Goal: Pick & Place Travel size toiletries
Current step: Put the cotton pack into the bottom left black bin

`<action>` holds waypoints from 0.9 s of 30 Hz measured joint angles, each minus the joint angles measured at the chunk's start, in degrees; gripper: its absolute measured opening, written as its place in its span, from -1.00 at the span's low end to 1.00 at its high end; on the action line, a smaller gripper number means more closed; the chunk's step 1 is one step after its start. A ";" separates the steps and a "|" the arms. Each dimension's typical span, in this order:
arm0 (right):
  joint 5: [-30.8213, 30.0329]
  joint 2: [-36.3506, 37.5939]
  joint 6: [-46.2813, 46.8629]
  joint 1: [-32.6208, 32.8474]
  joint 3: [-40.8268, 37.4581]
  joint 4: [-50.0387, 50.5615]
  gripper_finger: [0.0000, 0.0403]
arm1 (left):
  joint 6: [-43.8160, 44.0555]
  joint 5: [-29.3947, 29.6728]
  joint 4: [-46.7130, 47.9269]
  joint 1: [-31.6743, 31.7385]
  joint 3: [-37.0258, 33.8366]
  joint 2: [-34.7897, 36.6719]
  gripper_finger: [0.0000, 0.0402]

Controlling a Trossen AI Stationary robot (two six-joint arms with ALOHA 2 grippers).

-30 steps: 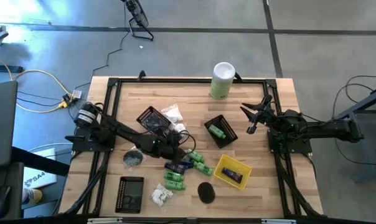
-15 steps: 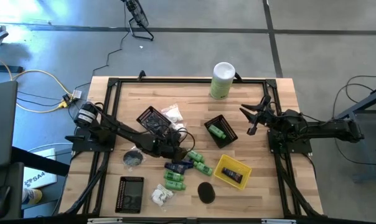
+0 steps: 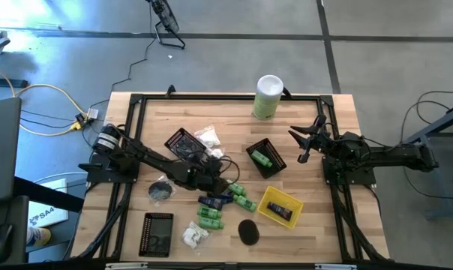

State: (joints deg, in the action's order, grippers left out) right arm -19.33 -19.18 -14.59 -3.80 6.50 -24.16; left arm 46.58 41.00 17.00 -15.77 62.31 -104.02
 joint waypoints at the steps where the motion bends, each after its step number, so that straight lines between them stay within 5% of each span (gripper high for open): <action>1: 0.02 0.00 0.00 0.00 0.00 0.14 -0.67 | -1.63 0.00 -0.08 -0.02 1.10 -0.96 -1.00; 15: 0.00 0.00 0.00 0.00 0.00 1.54 -0.67 | -12.11 -4.77 0.29 0.04 3.43 -3.99 -1.00; 22: 0.00 0.00 0.00 0.00 0.00 1.63 -0.67 | -10.00 -5.71 1.17 0.05 3.43 -3.99 -0.98; 27: 0.00 0.00 0.00 0.00 0.00 1.65 -0.67 | -6.04 -6.60 1.18 0.89 3.43 -3.99 -0.77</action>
State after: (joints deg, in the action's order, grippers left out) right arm -19.33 -19.18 -14.59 -3.79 6.50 -22.50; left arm 40.54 34.39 18.17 -14.89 65.73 -108.01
